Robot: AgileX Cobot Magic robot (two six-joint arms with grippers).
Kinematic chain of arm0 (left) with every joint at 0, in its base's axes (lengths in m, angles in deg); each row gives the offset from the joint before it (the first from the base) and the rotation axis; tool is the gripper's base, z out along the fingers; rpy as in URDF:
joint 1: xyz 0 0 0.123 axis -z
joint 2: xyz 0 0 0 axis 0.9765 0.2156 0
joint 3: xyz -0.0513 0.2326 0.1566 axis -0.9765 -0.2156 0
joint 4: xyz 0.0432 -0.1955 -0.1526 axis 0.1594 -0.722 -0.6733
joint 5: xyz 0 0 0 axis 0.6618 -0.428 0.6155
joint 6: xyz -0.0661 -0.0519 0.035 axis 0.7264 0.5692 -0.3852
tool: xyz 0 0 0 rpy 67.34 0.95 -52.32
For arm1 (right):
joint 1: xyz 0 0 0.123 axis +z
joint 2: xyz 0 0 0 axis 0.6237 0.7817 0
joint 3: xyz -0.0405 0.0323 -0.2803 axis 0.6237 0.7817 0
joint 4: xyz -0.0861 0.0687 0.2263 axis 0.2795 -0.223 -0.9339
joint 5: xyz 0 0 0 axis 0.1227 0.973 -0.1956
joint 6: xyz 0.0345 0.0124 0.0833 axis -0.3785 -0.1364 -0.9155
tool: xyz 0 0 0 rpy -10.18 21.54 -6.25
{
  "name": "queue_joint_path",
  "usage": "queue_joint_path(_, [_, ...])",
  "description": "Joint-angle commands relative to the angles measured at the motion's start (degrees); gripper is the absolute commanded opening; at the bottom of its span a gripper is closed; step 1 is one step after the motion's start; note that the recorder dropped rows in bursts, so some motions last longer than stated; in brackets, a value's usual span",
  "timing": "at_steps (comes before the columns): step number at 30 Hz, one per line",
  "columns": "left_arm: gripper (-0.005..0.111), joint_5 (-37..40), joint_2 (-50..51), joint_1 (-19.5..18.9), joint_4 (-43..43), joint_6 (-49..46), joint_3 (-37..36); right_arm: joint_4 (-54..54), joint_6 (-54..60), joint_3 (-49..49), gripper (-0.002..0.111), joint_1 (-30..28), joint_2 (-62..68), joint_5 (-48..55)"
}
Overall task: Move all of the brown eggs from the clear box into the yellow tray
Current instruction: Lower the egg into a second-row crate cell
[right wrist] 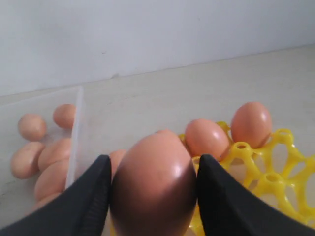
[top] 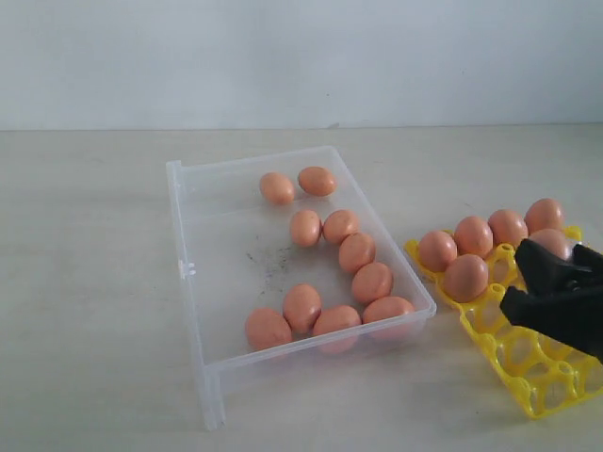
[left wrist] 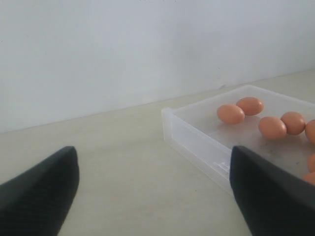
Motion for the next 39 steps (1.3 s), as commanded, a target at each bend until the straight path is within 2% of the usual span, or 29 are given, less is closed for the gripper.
queue_joint_path(1, [0.078, -0.43, -0.22, 0.37, -0.38, 0.45, -0.23, -3.80, -1.77, 0.30, 0.000, -0.24, -0.36, -0.65])
queue_joint_path(5, [0.078, -0.43, -0.22, 0.37, -0.38, 0.45, -0.23, -4.70, -0.45, -2.11, 0.000, -0.24, -0.36, -0.65])
queue_joint_path(9, [0.078, -0.43, -0.22, 0.37, -0.38, 0.45, -0.23, -5.96, 5.10, -7.69, 0.000, -0.24, -0.36, 8.43])
queue_joint_path(13, [0.078, -0.43, -0.22, 0.37, -0.38, 0.45, -0.23, -16.82, 8.22, -9.93, 0.000, -0.24, -0.36, 11.53])
queue_joint_path(20, [0.078, -0.43, -0.22, 0.37, -0.38, 0.45, -0.23, -15.16, 8.56, -10.18, 0.000, -0.24, 1.64, 14.67])
queue_joint_path(30, [0.078, -0.43, -0.22, 0.37, -0.38, 0.45, -0.23, -15.21, 10.70, -17.40, 0.000, -0.37, 11.42, 15.55])
queue_joint_path(39, [0.078, -0.43, -0.22, 0.37, -0.38, 0.45, -0.23, -11.93, 11.26, -19.68, 0.000, -6.51, 16.94, 17.76])
